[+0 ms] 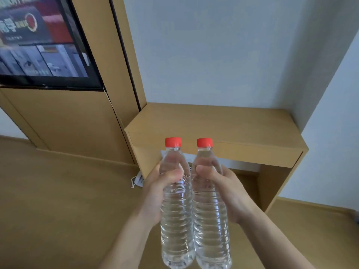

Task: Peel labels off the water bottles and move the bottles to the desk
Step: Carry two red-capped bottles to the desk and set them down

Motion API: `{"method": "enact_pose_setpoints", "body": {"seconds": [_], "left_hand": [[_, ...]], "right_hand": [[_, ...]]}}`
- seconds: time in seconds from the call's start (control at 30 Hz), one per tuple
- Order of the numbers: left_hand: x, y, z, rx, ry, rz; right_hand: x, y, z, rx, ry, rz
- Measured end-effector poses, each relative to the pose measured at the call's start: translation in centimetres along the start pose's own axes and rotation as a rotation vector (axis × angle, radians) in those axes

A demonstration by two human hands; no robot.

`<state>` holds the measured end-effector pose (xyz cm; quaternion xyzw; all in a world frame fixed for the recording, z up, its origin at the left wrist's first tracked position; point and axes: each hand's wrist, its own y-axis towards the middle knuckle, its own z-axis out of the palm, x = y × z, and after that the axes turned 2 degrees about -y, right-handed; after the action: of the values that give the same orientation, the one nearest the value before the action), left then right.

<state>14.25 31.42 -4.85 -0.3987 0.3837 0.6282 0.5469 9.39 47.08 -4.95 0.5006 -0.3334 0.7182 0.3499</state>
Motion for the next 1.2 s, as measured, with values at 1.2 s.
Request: {"method": "enact_pose_setpoints", "body": {"seconds": [1.2], "left_hand": [[0.3, 61.4, -14.1, -0.003, 0.88, -0.063]], "right_hand": [[7.0, 58.4, -15.2, -0.342, -0.563, -0.151]]}}
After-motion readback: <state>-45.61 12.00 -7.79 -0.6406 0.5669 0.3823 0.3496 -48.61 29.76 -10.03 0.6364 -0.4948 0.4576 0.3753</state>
